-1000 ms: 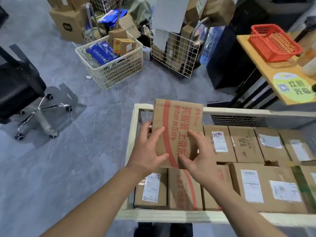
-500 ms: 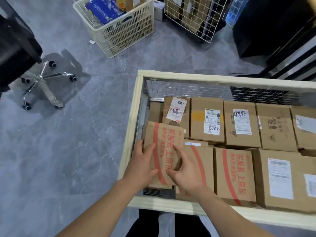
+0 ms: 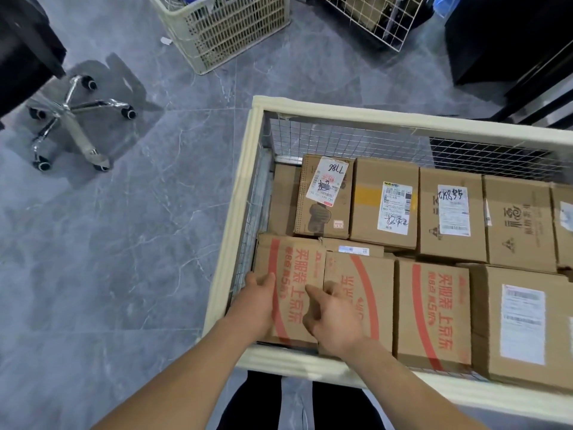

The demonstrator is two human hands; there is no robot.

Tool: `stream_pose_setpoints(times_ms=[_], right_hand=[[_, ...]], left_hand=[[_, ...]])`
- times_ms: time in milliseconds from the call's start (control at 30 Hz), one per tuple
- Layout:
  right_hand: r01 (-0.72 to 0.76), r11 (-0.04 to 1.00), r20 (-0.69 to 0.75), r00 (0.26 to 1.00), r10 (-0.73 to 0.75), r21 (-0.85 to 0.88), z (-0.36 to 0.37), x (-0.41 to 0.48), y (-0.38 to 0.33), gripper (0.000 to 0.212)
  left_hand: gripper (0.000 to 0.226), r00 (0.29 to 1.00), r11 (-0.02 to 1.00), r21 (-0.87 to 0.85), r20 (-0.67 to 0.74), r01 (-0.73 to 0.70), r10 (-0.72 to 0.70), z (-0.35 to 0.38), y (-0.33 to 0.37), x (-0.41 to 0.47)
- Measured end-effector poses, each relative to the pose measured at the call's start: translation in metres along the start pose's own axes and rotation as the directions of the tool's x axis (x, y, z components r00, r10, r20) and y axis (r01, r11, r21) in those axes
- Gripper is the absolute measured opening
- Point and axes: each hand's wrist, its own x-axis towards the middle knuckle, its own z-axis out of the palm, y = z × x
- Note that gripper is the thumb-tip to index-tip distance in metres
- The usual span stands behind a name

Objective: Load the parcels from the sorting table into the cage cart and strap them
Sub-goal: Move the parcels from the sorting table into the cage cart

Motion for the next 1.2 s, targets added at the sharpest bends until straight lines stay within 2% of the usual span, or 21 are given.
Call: stream_pose_setpoints(times_ms=[100,167,267,333,400,500,600,733,833,967,1100,1200], right_hand=[[0.003,1.000,0.060,0.998,-0.002,-0.027,-0.006,0.000,-0.002,0.056],[-0.001,1.000,0.094,0.996,0.003,-0.022,-0.012,-0.001,-0.003,0.044],[-0.010,0.999,0.089,0.996,0.014,-0.045,-0.029,-0.009,-0.009,0.029],[0.005,0.999,0.035,0.999,-0.004,-0.044,-0.047,-0.020,-0.017,0.030],[0.004,0.998,-0.017,1.000,-0.005,-0.062,-0.068,-0.033,-0.026,0.034],[0.015,0.992,-0.135,0.990,-0.032,-0.125,-0.105,-0.056,-0.041,0.054],[0.042,0.986,-0.311,0.946,-0.090,-0.160,-0.144,-0.085,-0.058,0.057],[0.057,0.975,-0.557,0.813,-0.170,-0.215,-0.195,-0.131,-0.079,0.059],[0.048,0.968,-0.729,0.649,-0.218,-0.247,-0.227,-0.166,-0.083,0.059],[0.010,0.963,-0.830,0.505,-0.237,-0.269,-0.269,-0.224,-0.086,0.065],[-0.034,0.962,-0.916,0.318,-0.246,-0.270,-0.300,-0.292,-0.081,0.068],[-0.080,0.963,-0.945,0.227,-0.234,-0.258,-0.317,-0.345,-0.070,0.070]], left_hand=[[0.049,0.995,0.997,0.047,0.072,0.065,-0.068,-0.011,0.005,0.000],[0.052,0.989,0.992,0.106,0.129,0.063,-0.077,-0.025,0.013,-0.005],[0.062,0.980,0.989,0.012,0.130,0.149,-0.149,-0.045,0.029,-0.012],[0.077,0.988,0.994,-0.010,0.107,0.110,-0.109,-0.059,0.041,-0.019],[0.083,0.996,0.998,0.040,0.071,0.047,-0.049,-0.074,0.051,-0.026],[0.067,0.994,0.972,0.219,-0.057,-0.082,0.097,-0.108,0.072,-0.041],[0.067,0.961,0.943,0.281,-0.155,-0.178,0.228,-0.152,0.098,-0.061],[0.072,0.849,0.892,0.322,-0.323,-0.318,0.419,-0.208,0.136,-0.089],[0.079,0.789,0.849,0.361,-0.349,-0.385,0.506,-0.245,0.169,-0.115],[0.082,0.670,0.778,0.441,-0.412,-0.447,0.618,-0.286,0.219,-0.151],[0.085,0.488,0.699,0.484,-0.501,-0.527,0.715,-0.309,0.267,-0.186],[0.083,0.348,0.637,0.520,-0.550,-0.570,0.760,-0.315,0.304,-0.217]])
